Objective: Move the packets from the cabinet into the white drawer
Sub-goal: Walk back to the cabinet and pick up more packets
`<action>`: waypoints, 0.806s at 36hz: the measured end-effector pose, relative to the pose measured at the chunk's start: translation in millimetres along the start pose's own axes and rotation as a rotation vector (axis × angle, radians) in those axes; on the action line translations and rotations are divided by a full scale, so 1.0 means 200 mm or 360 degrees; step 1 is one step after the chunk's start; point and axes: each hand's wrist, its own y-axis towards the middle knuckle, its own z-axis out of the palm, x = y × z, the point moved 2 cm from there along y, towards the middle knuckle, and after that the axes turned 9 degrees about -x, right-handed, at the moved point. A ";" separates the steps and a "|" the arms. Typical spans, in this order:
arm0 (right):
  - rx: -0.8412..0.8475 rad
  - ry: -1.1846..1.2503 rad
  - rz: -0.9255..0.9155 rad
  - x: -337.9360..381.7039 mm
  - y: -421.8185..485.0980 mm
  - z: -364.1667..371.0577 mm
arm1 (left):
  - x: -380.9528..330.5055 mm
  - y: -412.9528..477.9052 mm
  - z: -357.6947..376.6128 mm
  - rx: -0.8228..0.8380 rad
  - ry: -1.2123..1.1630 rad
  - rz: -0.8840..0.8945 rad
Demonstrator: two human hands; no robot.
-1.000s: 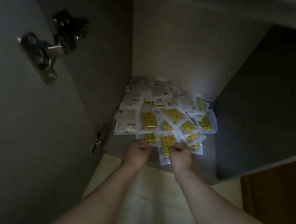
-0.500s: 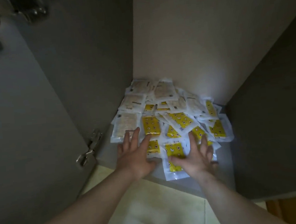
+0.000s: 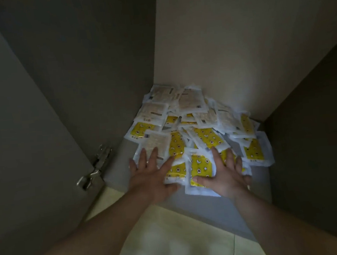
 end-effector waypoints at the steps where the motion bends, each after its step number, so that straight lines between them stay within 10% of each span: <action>1: -0.0019 0.0000 -0.0007 0.01 -0.02 0.01 | -0.01 -0.02 0.00 -0.0038 0.0030 0.0011; 20: -0.0555 -0.0241 -0.0524 -0.06 -0.47 0.22 | -0.01 -0.35 0.15 -0.0660 0.0115 0.0329; 29: -0.0078 0.0026 -0.0345 -0.03 -0.39 0.12 | -0.07 -0.24 0.06 -0.0117 0.0100 0.0229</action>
